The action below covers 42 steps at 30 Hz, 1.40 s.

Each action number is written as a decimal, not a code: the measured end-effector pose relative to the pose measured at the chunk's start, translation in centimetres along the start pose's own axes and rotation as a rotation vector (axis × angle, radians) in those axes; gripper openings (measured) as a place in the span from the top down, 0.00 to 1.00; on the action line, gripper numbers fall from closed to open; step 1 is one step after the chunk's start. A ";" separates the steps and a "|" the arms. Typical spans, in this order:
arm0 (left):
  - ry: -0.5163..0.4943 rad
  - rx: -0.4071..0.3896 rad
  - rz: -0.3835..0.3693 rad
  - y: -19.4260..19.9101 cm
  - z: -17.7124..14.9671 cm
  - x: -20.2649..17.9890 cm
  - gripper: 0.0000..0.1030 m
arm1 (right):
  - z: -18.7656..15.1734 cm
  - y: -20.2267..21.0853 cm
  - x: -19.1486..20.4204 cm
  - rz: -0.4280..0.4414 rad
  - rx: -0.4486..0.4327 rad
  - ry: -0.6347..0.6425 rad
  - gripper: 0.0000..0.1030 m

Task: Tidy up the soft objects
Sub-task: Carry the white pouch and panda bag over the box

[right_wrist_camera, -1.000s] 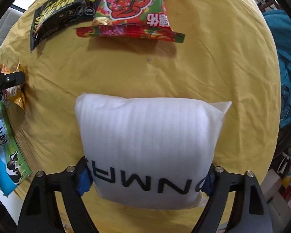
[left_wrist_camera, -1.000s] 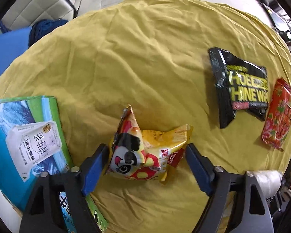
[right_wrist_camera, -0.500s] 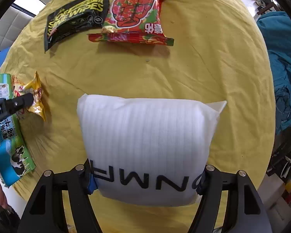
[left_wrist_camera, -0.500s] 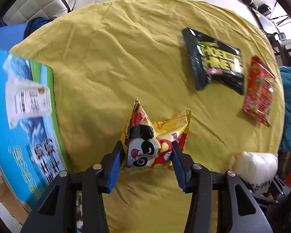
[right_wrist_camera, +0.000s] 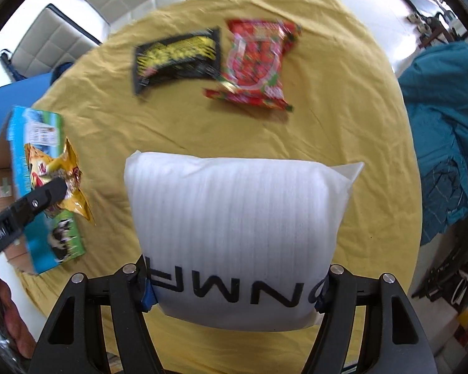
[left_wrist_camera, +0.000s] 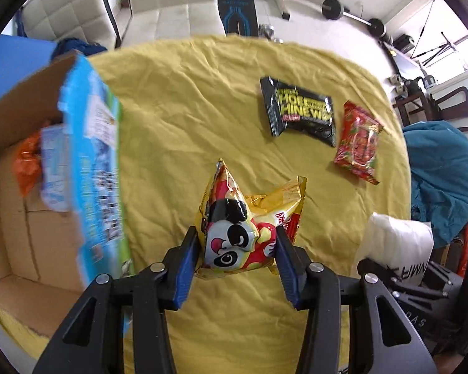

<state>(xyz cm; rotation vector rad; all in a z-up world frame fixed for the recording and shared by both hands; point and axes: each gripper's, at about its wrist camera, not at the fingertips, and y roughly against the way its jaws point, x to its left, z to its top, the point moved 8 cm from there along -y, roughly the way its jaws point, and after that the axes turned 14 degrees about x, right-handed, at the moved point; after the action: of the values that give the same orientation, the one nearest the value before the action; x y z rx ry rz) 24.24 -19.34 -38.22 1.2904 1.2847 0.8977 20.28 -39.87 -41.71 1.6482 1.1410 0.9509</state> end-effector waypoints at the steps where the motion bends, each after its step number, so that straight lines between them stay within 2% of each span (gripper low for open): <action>1: -0.003 -0.009 0.005 1.1 2.0 1.3 0.57 | -0.2 0.8 0.7 0.003 -0.013 0.011 0.30; 7: -0.031 -0.097 0.039 6.3 1.3 4.6 0.57 | -1.2 4.7 5.7 0.014 -0.076 0.076 0.30; 14: -0.017 -0.194 0.050 10.9 0.5 8.7 0.57 | -2.6 8.6 13.9 0.016 -0.144 0.160 0.30; 18: 0.015 -0.221 0.033 13.1 0.1 12.4 0.57 | -2.8 8.9 18.5 0.027 -0.152 0.203 0.30; 25: 0.102 -0.226 0.044 15.3 -1.4 22.0 0.57 | -2.7 7.2 28.4 0.059 -0.116 0.297 0.30; 30: 0.156 -0.185 0.102 14.0 -1.8 28.8 0.57 | -2.3 2.8 34.5 0.051 -0.045 0.341 0.30; 32: 0.171 -0.142 0.121 12.2 -1.6 31.1 0.57 | -1.9 0.0 36.4 0.037 0.004 0.350 0.30; 38: 0.186 -0.021 0.135 6.5 0.4 36.2 0.57 | -0.7 -6.8 38.7 -0.061 0.098 0.351 0.30; 42: 0.173 0.038 0.140 3.6 2.2 37.7 0.57 | 0.2 -9.5 38.7 -0.110 0.125 0.338 0.30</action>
<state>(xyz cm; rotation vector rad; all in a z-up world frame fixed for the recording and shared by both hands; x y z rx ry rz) 32.28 17.65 -41.21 1.3691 1.3631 1.1091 28.77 -1.25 -46.82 1.5398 1.5281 1.1344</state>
